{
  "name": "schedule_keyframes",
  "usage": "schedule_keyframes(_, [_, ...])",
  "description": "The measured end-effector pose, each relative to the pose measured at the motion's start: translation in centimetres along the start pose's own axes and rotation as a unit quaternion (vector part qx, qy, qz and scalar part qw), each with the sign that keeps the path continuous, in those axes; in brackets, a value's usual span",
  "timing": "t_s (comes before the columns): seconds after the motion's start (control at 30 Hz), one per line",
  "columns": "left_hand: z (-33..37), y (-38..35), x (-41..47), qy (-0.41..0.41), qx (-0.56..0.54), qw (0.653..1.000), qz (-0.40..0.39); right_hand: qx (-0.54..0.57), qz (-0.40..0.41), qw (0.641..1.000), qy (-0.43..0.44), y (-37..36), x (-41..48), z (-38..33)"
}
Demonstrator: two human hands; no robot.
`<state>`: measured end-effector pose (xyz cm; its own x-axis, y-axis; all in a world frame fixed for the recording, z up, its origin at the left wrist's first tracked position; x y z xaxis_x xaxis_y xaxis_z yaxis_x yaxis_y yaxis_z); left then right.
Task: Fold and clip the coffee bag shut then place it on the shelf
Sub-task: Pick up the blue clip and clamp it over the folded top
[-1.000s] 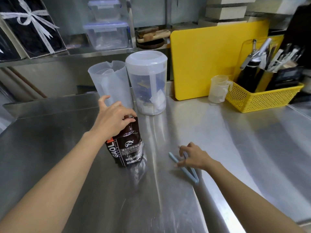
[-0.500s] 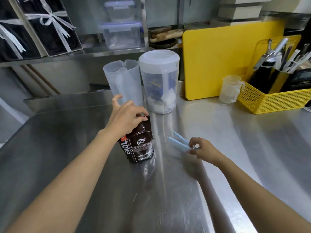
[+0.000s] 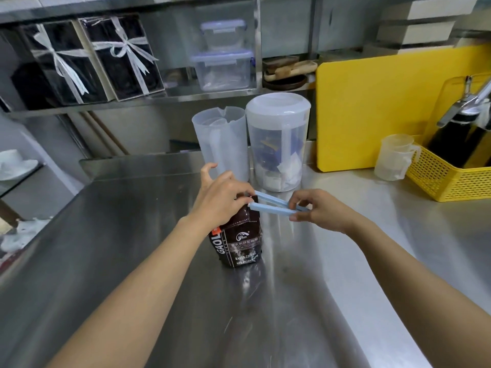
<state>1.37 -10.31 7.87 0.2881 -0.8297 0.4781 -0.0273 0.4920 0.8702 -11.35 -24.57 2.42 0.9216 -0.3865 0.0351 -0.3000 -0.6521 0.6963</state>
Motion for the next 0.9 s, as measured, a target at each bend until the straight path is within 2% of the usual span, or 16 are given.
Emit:
schedule_keyframes(0.23, [-0.1, -0.3, 0.0, 0.013, -0.003, 1.0, 0.004, -0.066, -0.039, 0.997, 0.01, 1.0, 1.9, -0.9])
schedule_keyframes(0.57, [0.6, -0.4, 0.1, 0.003, 0.004, 1.0, 0.011, -0.065, -0.086, 0.992, 0.069, -0.3, 4.4, -3.9])
schedule_keyframes(0.7, [0.8, -0.5, 0.0, -0.001, 0.018, 1.0, 0.011, -0.029, -0.075, 0.992, 0.095, -1.6, 5.2, -4.8])
schedule_keyframes(0.8, [0.4, -0.5, -0.2, 0.021, 0.009, 1.0, 0.022, -0.018, -0.052, 0.991, 0.12, -2.2, 5.6, -5.0])
schedule_keyframes(0.9, [0.0, -0.4, -0.6, 0.043, -0.004, 0.998, 0.036, -0.024, -0.073, 0.986, 0.147, -2.3, 5.9, -5.0])
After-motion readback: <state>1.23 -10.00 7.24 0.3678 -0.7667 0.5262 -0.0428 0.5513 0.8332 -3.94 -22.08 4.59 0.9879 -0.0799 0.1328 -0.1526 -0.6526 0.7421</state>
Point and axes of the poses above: each hand's wrist, its own x-axis towards the middle knuckle, its own y-axis out of the back of the hand, z = x × y, the point moved 5 cm from there along x, towards the middle knuckle
